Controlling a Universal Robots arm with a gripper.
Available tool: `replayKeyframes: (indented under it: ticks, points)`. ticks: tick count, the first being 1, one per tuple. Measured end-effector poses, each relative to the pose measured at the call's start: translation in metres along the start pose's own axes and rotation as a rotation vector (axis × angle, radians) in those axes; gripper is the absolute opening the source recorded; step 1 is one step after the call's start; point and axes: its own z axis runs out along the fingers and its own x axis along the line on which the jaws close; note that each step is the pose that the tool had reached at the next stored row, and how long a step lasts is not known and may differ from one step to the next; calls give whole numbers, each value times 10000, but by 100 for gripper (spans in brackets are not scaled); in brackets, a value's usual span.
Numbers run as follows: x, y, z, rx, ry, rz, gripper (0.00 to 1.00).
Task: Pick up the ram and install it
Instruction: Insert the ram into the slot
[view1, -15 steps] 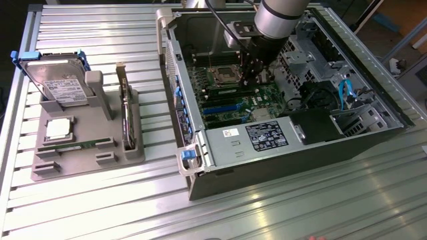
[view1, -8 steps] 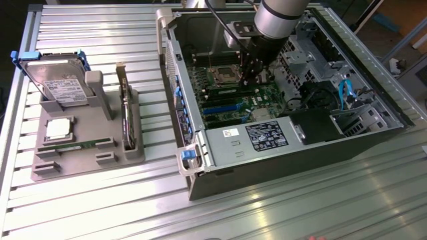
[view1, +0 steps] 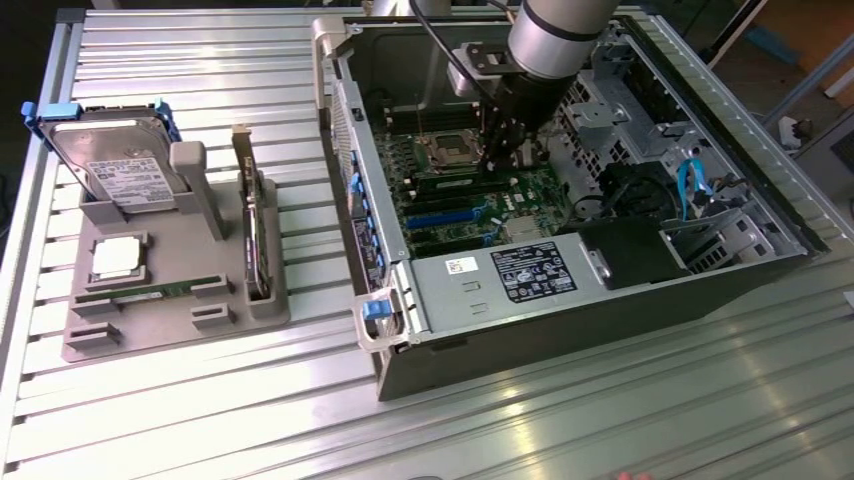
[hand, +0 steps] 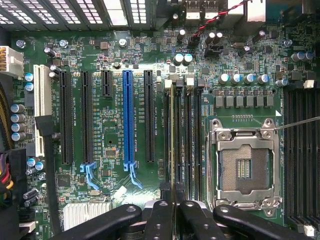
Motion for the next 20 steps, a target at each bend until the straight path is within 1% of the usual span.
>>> replayKeyframes:
  ticks: [5, 9, 20]
  points:
    - [0, -2, 0, -1, -1, 0, 12]
    - [-1, -22, 0, -1, 0, -2, 12]
    - [-1, -22, -7, -1, -4, -2, 12]
